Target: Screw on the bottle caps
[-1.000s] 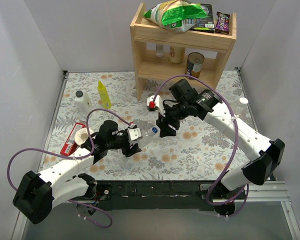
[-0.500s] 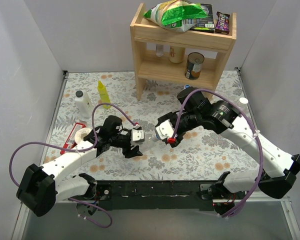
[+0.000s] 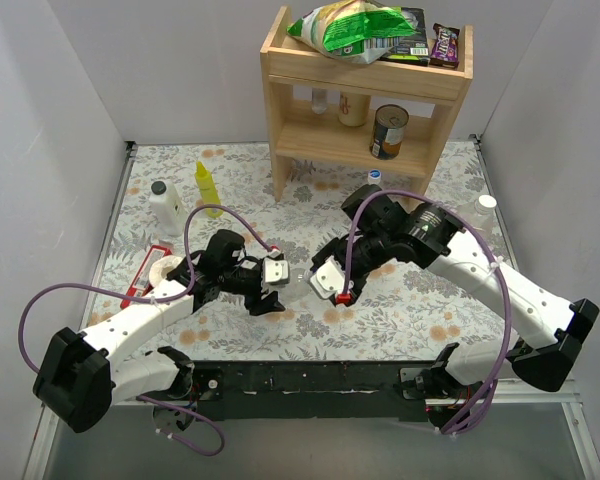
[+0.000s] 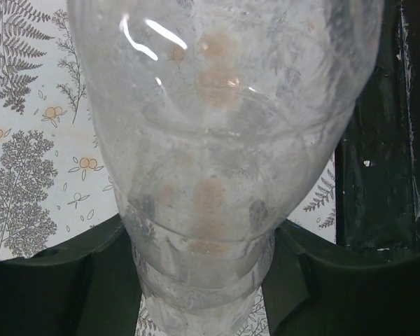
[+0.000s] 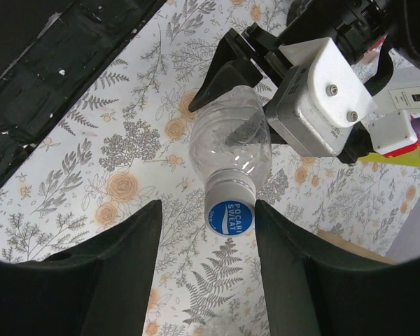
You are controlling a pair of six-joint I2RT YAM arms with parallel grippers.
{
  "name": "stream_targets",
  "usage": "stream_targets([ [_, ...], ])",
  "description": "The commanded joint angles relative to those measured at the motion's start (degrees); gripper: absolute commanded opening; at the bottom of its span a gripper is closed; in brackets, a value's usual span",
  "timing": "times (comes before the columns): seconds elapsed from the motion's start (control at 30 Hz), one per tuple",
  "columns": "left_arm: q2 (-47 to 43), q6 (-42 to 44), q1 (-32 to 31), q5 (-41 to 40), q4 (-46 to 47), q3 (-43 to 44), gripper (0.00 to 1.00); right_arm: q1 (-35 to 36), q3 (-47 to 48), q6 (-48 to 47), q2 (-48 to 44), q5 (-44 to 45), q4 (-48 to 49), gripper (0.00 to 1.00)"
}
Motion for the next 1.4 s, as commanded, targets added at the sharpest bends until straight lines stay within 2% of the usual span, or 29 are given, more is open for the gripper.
stream_targets([
  [0.0, -0.2, 0.9, -0.1, 1.8, 0.3, 2.6, 0.0, 0.5, -0.4, -0.6, 0.4, 0.3, 1.4, 0.61],
  [0.23, -0.1, 0.9, -0.1, 2.0, 0.5, 2.8, 0.0, 0.5, -0.1, -0.7, 1.5, 1.1, 1.8, 0.52],
  [0.47, -0.2, 2.5, -0.1, 1.9, 0.7, 3.0, 0.0, 0.5, -1.7, -1.3, 1.1, 2.5, 4.4, 0.47],
  [0.6, -0.4, 2.4, -0.1, 1.7, 0.8, 2.9, 0.0, 0.5, -1.4, -1.0, 1.6, 2.9, 4.6, 0.34],
  [0.67, -1.3, -0.2, -0.1, 0.2, 2.6, 2.5, 0.0, 0.5, -1.0, 2.5, 2.4, 3.2, 5.7, 0.29],
  [0.77, -4.9, -4.5, -0.1, -3.1, 11.4, -0.6, 0.0, 0.1, 0.0, 13.3, 4.4, 3.4, 7.6, 0.22],
  [0.83, -6.8, -10.6, -0.1, -8.4, 19.3, -3.4, 0.0, -1.5, 1.1, 19.1, 5.9, 2.1, 8.6, 0.19],
  [0.87, -7.5, -12.9, -0.2, -11.1, 23.6, -4.2, 0.0, -2.2, 2.8, 27.0, 7.7, 1.0, 9.2, 0.18],
  [0.93, -9.1, -18.3, -0.2, -17.0, 30.8, -5.2, 0.0, -5.6, 4.8, 35.6, 10.8, -1.4, 11.1, 0.15],
  [0.97, -9.4, -20.0, -0.2, -19.1, 32.7, -6.2, 0.0, -6.9, 5.6, 44.6, 11.8, -3.7, 12.2, 0.14],
  [1.03, -9.1, -23.4, -0.4, -24.1, 36.3, -6.2, 0.0, -10.8, 6.8, 53.6, 15.0, -6.1, 14.0, 0.1],
  [1.1, -8.1, -23.7, -0.6, -26.0, 36.6, -5.1, 0.0, -12.3, 7.6, 61.6, 17.0, -9.8, 14.0, 0.09],
  [1.2, -5.2, -23.8, -0.7, -28.9, 35.7, -3.0, 0.0, -12.5, 8.3, 67.1, 20.3, -10.1, 12.9, 0.08],
  [1.37, -2.7, -22.6, -0.7, -30.9, 34.2, -2.2, 0.0, -12.6, 10.1, 72.0, 21.9, -9.7, 14.1, 0.08],
])
